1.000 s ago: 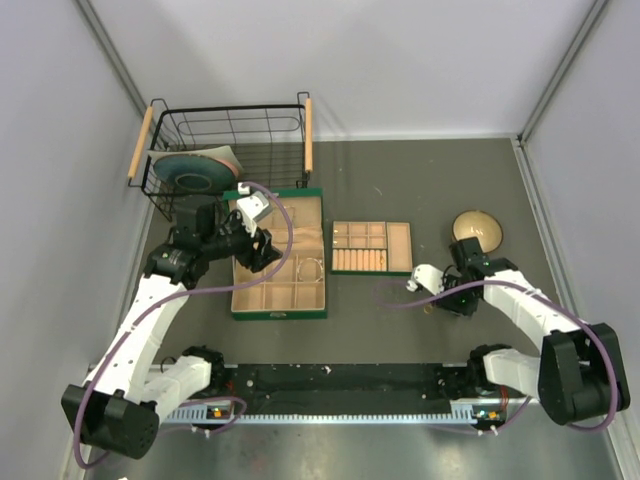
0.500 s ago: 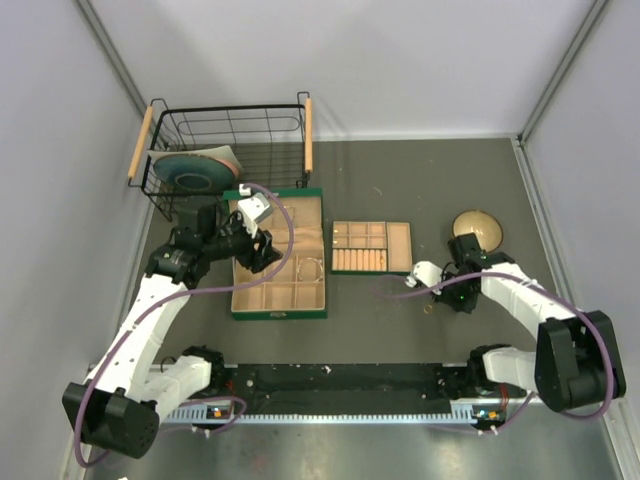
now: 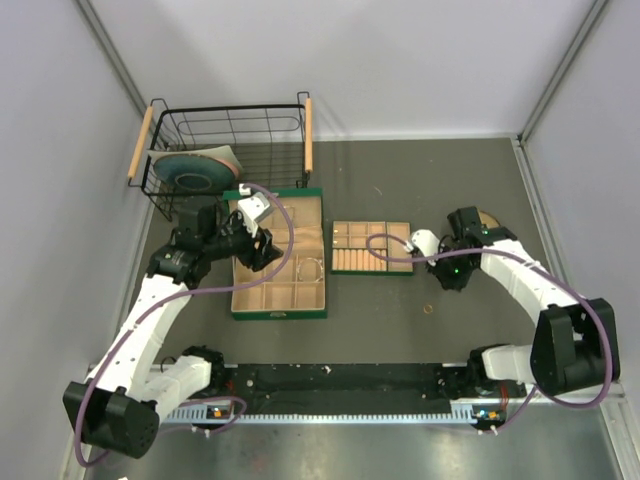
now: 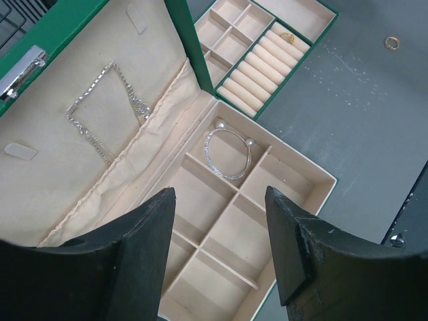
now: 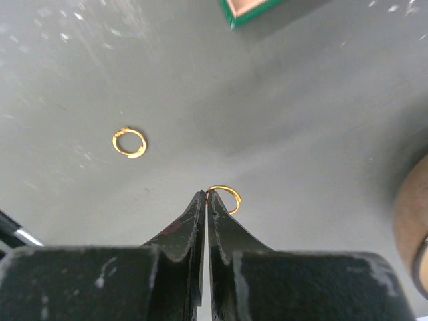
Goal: Organize the mixed jewelry
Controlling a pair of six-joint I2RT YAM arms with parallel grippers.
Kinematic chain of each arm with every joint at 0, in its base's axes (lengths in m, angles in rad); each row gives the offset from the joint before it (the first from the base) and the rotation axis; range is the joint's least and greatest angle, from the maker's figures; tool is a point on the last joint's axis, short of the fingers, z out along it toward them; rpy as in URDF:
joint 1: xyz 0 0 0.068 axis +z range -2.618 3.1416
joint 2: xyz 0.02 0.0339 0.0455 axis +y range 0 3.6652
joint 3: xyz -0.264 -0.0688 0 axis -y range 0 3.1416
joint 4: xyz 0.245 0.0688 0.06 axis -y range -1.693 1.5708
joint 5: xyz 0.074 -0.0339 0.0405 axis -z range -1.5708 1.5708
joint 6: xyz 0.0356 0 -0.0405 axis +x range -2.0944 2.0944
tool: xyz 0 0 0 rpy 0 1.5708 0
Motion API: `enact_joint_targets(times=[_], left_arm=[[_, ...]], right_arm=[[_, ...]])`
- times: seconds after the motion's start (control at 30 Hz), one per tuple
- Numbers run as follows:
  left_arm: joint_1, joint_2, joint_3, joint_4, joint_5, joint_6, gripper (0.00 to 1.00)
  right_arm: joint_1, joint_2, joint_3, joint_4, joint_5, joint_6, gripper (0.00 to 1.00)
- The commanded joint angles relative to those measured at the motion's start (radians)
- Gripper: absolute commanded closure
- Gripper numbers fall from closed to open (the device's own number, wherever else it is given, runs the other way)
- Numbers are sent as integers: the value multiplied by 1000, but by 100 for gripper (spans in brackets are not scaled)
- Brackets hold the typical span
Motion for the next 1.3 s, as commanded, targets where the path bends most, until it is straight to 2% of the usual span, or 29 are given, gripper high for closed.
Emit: enact_joint_targets(times=[0.0, 0.37, 0.5, 0.7, 0.83, 1.07, 1.13, 1.27], left_arm=[[-2, -19, 0, 69, 63, -7, 39], [-30, 36, 50, 193, 374, -82, 41], [-111, 85, 106, 209, 353, -90, 42], [-246, 145, 153, 261, 299, -78, 44], [-304, 179, 189, 270, 270, 22, 44], [-353, 214, 187, 270, 324, 261, 40], [-363, 230, 187, 269, 345, 301, 29], [-393, 251, 192, 269, 364, 347, 18]], right_arm=[[-11, -5, 126, -145, -171, 40, 100], [16, 105, 557, -629, -633, -98, 100], [87, 168, 707, -779, -727, -144, 100], [199, 231, 827, -799, -798, -138, 100], [259, 255, 862, -799, -804, -120, 100], [322, 260, 881, -799, -824, -94, 100], [333, 259, 886, -799, -836, -83, 100], [356, 265, 910, -799, -844, -68, 100]])
